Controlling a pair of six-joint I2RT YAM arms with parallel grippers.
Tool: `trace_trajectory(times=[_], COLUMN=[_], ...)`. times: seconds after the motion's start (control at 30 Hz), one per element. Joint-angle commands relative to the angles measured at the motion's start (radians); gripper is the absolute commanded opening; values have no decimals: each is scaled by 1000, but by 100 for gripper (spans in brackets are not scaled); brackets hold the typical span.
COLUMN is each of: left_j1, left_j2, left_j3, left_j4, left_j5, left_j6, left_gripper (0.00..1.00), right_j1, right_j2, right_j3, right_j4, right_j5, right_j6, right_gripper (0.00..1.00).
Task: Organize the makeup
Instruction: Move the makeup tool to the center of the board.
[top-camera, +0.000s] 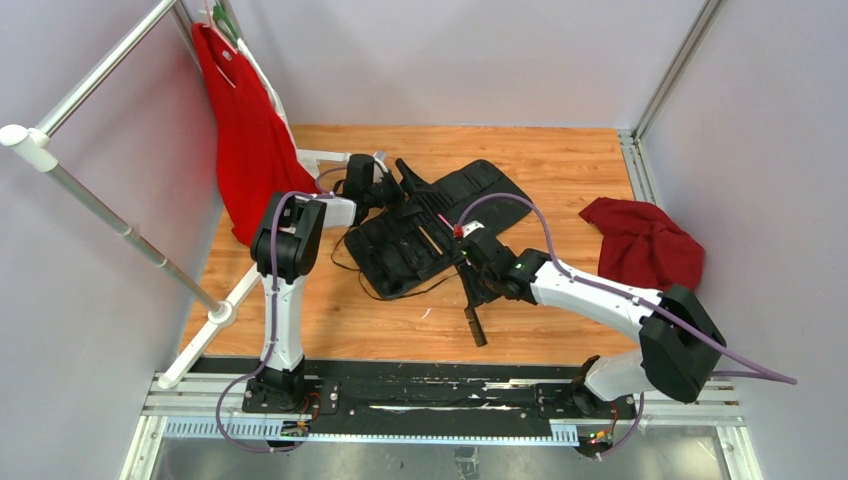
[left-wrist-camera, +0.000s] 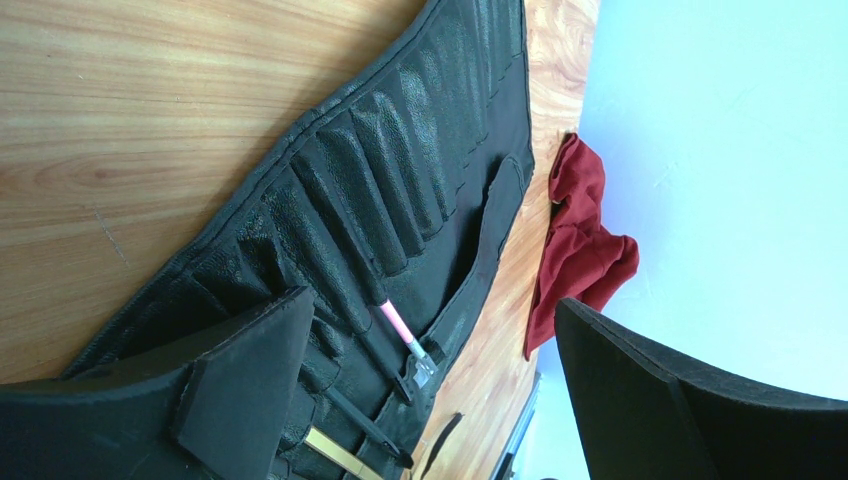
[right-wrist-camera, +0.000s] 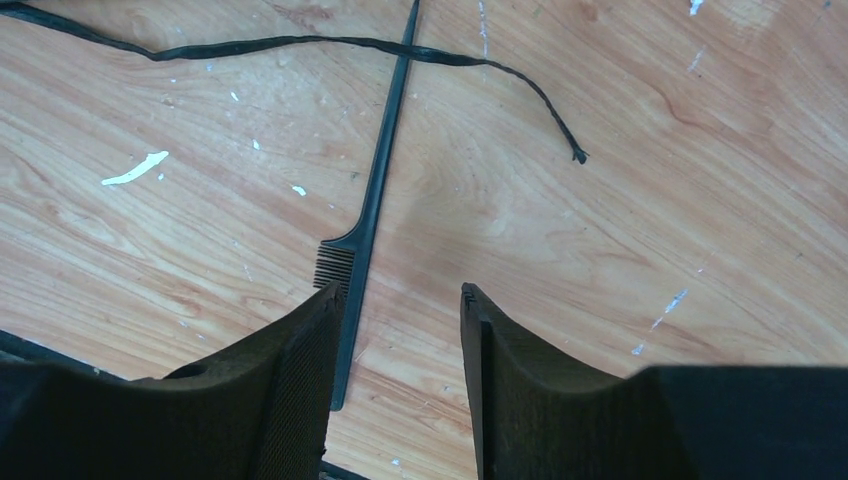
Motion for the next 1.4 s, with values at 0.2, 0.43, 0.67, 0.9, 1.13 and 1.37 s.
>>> trace_trajectory(times=[0.2, 0.43, 0.67, 0.9, 1.13, 1.37], left_j1=[15, 15, 15, 15, 15, 15], left_j2=[-6, -6, -9, -19, -23, -18], left_j3=[-26, -27, -29, -32, -33, -28], left_j4=[-116, -116, -116, -116, -116, -116], left_j5=[-16, -18, -18, -18, -16, -16], left_j6=[34, 36, 37, 37, 38, 37], left_gripper=[98, 98, 98, 98, 98, 98], right_j1=[-11, 26, 113, 214, 306, 350], right_j2=[-91, -181, -259, -311, -337, -309], right_j3=[-78, -133, -177, -209, -265, -298], right_j4=[4, -37, -64, -70, -57, -11], right_j5=[-90, -152, -162, -165, -145, -144], right_j6=[16, 67, 153, 259, 360, 405], right_gripper=[55, 62, 66, 67, 68, 68])
